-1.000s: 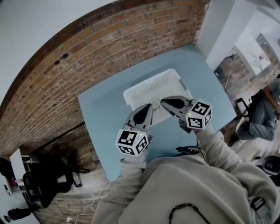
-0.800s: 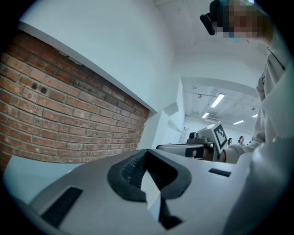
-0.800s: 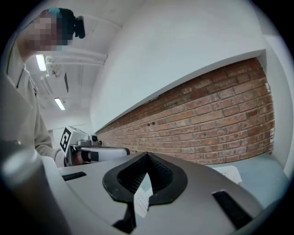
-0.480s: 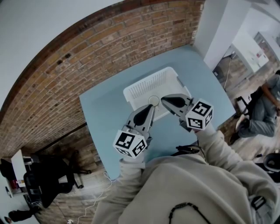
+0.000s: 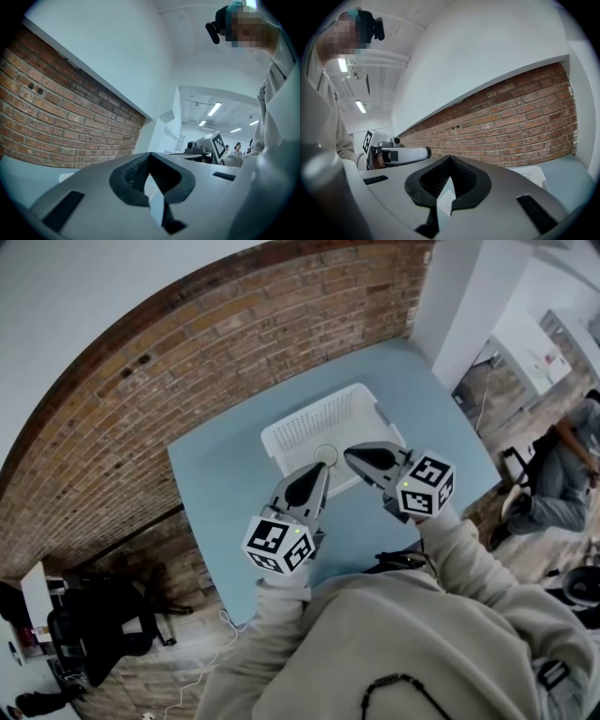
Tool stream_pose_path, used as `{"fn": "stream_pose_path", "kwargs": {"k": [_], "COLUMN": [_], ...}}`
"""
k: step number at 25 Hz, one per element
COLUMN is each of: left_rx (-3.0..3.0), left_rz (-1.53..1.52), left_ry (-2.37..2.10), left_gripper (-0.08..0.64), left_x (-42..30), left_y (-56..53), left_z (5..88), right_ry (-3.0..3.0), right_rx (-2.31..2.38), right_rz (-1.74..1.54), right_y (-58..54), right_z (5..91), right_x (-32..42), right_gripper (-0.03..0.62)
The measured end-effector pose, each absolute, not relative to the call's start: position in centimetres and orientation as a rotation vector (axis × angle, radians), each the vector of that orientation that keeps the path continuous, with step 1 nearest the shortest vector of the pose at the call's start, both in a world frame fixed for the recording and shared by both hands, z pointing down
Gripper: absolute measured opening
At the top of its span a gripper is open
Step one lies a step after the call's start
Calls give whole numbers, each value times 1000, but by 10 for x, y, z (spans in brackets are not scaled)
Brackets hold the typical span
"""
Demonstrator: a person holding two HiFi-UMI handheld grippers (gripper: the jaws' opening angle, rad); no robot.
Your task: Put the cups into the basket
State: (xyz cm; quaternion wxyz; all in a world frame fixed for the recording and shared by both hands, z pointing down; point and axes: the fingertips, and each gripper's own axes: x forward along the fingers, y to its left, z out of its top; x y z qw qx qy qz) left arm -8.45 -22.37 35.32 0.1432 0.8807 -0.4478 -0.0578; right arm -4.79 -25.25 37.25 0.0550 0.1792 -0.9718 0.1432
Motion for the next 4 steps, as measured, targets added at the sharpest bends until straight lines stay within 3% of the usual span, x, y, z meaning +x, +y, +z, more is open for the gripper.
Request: {"fn": "stream_pose_path", "kwargs": {"k": [4], "left_rx": [2545], "left_rz": [-158], "left_ry": [-1284], "left_gripper": [-5], "left_x": [-81], "left_y": [-225], "left_z": [353], "right_ry": [-2956], "right_rx": [533], "right_rz": [438], "right_y": [-250], "right_z": [372], "right_x": [-49], "right_gripper": [9]}}
